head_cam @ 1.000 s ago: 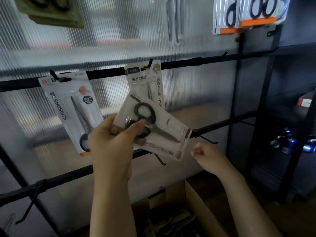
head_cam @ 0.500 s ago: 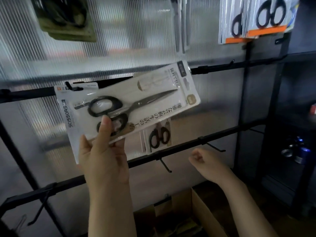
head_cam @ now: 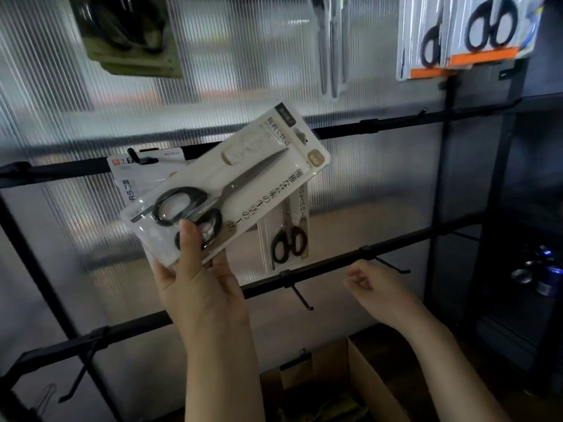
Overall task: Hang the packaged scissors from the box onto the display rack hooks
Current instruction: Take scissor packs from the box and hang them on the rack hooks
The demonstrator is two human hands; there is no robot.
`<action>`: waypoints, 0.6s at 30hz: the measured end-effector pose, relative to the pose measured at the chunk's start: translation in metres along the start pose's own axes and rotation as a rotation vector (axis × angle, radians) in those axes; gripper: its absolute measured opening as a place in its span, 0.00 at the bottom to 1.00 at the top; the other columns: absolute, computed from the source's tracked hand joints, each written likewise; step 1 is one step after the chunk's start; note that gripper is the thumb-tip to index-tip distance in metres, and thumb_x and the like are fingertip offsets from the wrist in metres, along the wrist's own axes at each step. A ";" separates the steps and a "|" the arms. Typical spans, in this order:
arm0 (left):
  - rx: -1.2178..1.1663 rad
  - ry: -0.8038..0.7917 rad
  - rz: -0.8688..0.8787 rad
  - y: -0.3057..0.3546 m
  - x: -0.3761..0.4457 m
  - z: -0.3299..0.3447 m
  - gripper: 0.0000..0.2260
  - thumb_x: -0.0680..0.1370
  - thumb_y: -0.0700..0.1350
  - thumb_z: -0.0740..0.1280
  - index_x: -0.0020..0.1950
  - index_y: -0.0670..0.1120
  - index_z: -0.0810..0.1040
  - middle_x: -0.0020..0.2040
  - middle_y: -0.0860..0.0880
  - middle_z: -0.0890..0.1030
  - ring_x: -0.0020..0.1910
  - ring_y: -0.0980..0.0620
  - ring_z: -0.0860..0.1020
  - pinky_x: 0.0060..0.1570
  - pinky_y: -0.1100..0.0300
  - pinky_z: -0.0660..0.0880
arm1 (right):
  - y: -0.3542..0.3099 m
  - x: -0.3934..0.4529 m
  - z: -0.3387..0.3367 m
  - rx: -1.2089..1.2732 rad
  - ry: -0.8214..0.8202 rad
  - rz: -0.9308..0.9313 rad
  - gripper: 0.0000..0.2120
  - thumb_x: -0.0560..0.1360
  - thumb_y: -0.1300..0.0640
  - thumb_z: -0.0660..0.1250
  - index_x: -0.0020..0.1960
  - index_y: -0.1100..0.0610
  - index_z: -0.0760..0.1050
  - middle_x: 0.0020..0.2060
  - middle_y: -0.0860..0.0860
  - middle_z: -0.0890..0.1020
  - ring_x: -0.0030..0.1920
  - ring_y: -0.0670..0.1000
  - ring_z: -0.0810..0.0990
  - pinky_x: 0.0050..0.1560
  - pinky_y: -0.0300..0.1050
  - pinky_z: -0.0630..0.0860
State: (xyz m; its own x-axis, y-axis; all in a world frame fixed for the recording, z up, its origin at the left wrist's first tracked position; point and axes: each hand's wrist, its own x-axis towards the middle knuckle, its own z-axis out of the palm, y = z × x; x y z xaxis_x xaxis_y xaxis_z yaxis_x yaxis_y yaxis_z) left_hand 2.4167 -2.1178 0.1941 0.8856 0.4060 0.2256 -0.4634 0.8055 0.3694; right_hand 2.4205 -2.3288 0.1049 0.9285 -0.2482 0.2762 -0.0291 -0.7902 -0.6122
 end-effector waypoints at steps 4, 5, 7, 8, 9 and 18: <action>-0.037 0.029 0.038 -0.002 0.002 0.005 0.19 0.76 0.38 0.67 0.66 0.42 0.71 0.44 0.53 0.81 0.44 0.58 0.81 0.44 0.65 0.78 | 0.002 -0.003 -0.005 -0.002 -0.004 -0.012 0.12 0.80 0.52 0.60 0.62 0.52 0.72 0.52 0.44 0.75 0.52 0.43 0.74 0.52 0.37 0.71; -0.048 0.026 0.055 -0.001 0.003 0.005 0.20 0.76 0.38 0.67 0.67 0.41 0.70 0.44 0.53 0.82 0.46 0.57 0.82 0.46 0.63 0.78 | 0.004 -0.004 -0.006 -0.004 -0.003 -0.014 0.12 0.79 0.52 0.60 0.62 0.52 0.72 0.51 0.44 0.75 0.52 0.43 0.74 0.51 0.37 0.72; -0.051 0.023 0.080 -0.001 0.006 0.003 0.23 0.75 0.38 0.68 0.69 0.41 0.69 0.47 0.51 0.82 0.49 0.54 0.81 0.50 0.59 0.78 | 0.006 -0.005 -0.008 -0.003 0.005 -0.011 0.12 0.79 0.52 0.61 0.61 0.52 0.72 0.51 0.45 0.76 0.52 0.43 0.74 0.51 0.37 0.72; -0.046 0.035 0.079 -0.001 0.007 0.002 0.23 0.74 0.39 0.69 0.69 0.42 0.69 0.48 0.50 0.82 0.50 0.54 0.81 0.51 0.58 0.78 | 0.007 -0.005 -0.007 -0.001 0.010 -0.012 0.12 0.79 0.51 0.61 0.61 0.51 0.73 0.52 0.45 0.76 0.52 0.43 0.74 0.52 0.38 0.72; -0.041 0.044 0.078 -0.003 0.007 0.002 0.23 0.74 0.39 0.70 0.68 0.43 0.70 0.48 0.50 0.83 0.51 0.53 0.82 0.51 0.58 0.78 | 0.008 -0.004 -0.007 0.003 0.013 -0.017 0.12 0.79 0.51 0.61 0.61 0.51 0.73 0.52 0.44 0.76 0.52 0.43 0.74 0.52 0.38 0.72; 0.073 0.159 0.007 -0.035 0.002 -0.015 0.14 0.76 0.40 0.68 0.61 0.45 0.76 0.54 0.50 0.82 0.53 0.54 0.81 0.56 0.59 0.77 | 0.008 0.000 0.003 0.020 0.000 -0.013 0.13 0.79 0.51 0.61 0.63 0.51 0.72 0.49 0.42 0.73 0.50 0.42 0.73 0.52 0.36 0.71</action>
State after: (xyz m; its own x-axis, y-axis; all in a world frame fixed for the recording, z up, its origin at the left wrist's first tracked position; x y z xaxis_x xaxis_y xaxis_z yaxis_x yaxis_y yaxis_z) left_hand 2.4353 -2.1390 0.1677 0.8737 0.4791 0.0850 -0.4652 0.7713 0.4345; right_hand 2.4215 -2.3338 0.0977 0.9286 -0.2379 0.2847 -0.0093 -0.7821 -0.6231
